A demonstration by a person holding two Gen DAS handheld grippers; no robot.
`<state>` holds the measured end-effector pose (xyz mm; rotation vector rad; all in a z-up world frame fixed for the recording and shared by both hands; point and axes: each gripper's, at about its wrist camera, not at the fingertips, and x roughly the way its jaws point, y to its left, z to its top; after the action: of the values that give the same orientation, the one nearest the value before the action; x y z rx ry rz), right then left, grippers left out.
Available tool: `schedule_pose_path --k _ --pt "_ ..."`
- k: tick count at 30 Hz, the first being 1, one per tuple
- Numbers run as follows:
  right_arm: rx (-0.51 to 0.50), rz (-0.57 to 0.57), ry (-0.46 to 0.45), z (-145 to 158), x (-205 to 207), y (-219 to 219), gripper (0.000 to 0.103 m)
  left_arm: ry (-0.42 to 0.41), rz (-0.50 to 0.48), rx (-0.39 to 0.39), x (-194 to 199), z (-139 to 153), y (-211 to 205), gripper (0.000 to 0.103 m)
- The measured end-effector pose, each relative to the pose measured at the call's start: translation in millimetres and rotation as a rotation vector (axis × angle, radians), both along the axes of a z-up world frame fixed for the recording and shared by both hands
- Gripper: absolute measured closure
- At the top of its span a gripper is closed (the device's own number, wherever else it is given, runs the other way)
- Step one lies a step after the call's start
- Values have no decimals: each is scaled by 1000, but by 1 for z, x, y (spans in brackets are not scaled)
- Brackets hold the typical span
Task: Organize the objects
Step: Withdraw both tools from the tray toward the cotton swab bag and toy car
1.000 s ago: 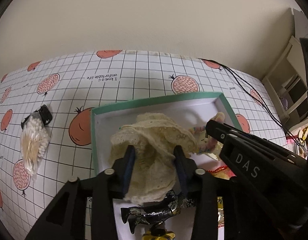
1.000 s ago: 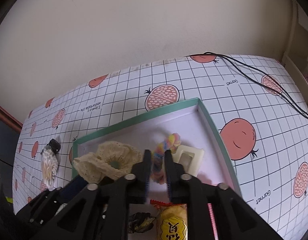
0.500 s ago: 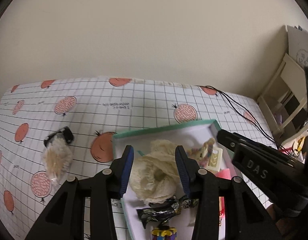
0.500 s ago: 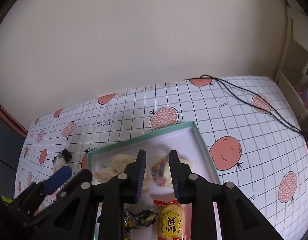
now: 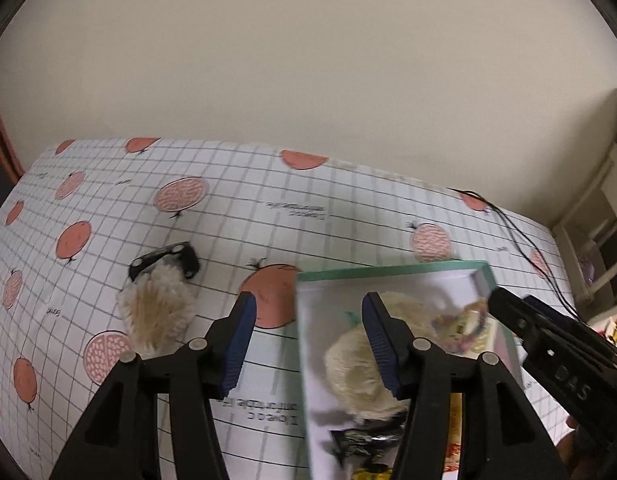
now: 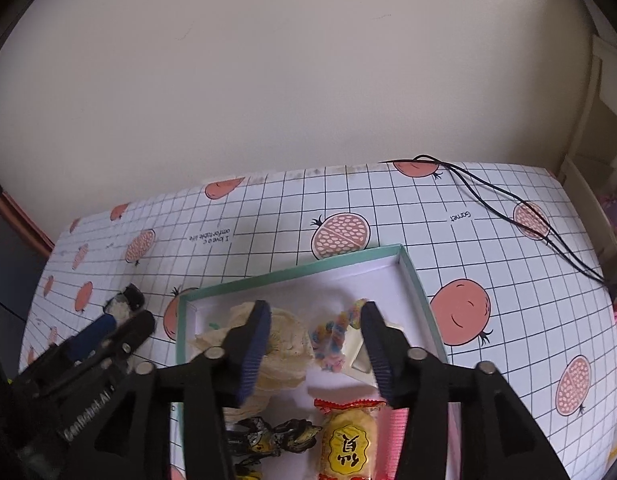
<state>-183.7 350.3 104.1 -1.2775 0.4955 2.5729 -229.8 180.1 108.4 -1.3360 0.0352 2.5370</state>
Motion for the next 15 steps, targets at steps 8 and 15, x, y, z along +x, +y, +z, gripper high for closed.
schedule_pose_path --k 8,15 --pt "10 10 -5 -5 -5 -4 23 24 97 -40 -11 -4 -27 16" --pt "19 12 8 -4 -6 -6 2 33 130 -53 -14 -5 -35 7"
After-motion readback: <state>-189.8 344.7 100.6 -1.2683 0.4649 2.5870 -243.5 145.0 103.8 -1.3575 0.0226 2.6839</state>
